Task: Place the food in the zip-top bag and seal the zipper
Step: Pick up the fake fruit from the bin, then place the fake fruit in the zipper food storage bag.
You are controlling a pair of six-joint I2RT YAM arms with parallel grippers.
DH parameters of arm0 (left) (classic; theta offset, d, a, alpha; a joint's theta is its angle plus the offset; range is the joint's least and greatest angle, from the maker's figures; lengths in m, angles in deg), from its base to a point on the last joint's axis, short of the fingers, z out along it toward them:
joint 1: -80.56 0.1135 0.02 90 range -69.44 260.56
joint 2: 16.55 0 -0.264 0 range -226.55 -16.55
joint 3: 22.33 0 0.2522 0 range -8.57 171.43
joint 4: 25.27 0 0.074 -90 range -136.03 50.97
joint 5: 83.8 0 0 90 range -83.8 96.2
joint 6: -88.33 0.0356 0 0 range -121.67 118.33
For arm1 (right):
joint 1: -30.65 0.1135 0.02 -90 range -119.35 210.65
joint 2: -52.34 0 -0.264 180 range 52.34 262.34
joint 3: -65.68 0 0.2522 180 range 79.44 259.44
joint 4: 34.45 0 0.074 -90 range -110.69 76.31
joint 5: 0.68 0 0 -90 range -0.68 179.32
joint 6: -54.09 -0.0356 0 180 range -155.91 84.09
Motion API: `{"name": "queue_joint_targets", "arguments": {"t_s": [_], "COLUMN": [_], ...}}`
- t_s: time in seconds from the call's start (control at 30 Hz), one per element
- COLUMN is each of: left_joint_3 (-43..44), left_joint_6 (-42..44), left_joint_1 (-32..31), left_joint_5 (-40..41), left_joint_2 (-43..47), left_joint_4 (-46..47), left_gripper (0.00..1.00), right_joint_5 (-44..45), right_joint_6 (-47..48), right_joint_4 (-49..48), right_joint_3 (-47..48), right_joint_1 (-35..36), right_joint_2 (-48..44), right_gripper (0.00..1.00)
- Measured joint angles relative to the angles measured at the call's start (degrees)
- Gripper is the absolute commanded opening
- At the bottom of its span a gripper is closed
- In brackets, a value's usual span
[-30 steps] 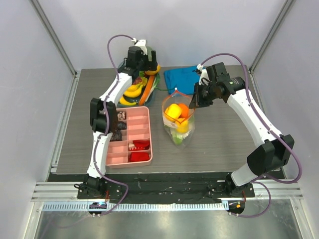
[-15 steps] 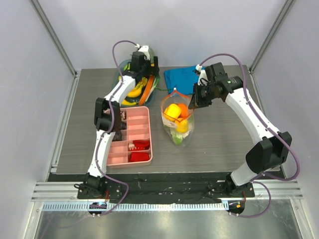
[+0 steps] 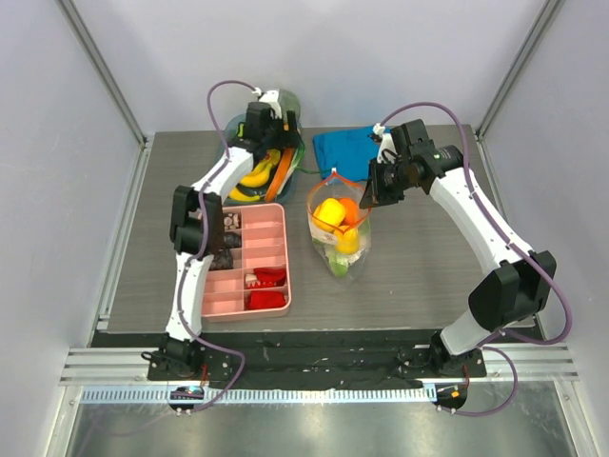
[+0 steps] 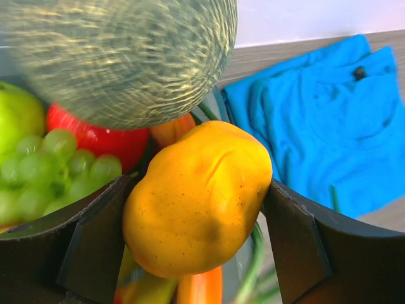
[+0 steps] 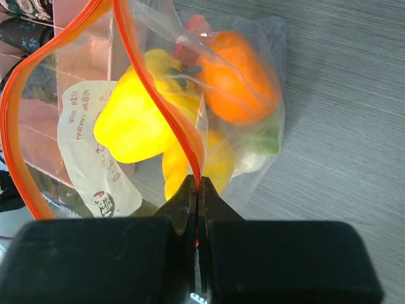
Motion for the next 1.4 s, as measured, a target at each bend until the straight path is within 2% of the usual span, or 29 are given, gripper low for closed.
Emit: {"name": "queue_joint_targets", "arguments": {"t_s": [0.3, 0.53, 0.77, 0.87, 1.0, 1.07, 1.17, 1.33, 1.4], "left_joint_3": [-6.5, -14.0, -21.7, -26.0, -29.4, -29.6, -28.9, -24.9, -21.3], "left_joint_6": [-0.2, -0.5, 2.6, 3.2, 3.9, 4.6, 5.9, 8.2, 10.0], "left_joint_1": [0.2, -0.7, -10.4, -15.1, -18.6, -20.4, -22.6, -24.8, -24.8], "left_joint_5": [-2.7, -14.8, -20.3, -21.3, -20.8, -19.8, -18.2, -16.6, -15.7], "left_joint_2": [14.9, 31.7, 44.2, 46.0, 45.8, 45.0, 43.5, 39.2, 37.2], "left_joint_4": [-1.4, -5.4, -11.1, -12.7, -16.0, -18.0, -20.2, -25.0, -27.9], "left_gripper": [0.60, 0.61, 0.61, 0.61, 0.62, 0.64, 0.73, 1.00, 1.00], "right_joint_5": [0.2, 0.9, 0.9, 1.0, 1.0, 1.1, 1.1, 1.5, 1.5], "right_joint_6": [0.9, 1.0, 1.1, 1.1, 1.1, 1.1, 1.3, 1.8, 2.1], "right_joint_4": [0.0, 0.0, 0.0, 0.0, 0.0, 0.0, 0.0, 0.0, 0.0], "right_joint_3": [0.3, 0.7, 0.7, 0.9, 0.9, 0.9, 0.9, 0.9, 0.9], "right_joint_1": [0.0, 0.0, 0.0, 0.0, 0.0, 0.0, 0.0, 0.0, 0.0], "right_joint_2": [0.7, 0.7, 0.7, 0.7, 0.7, 0.7, 0.7, 0.5, 0.4], "right_gripper": [0.01, 0.01, 0.01, 0.01, 0.01, 0.01, 0.01, 0.01, 0.01]}}
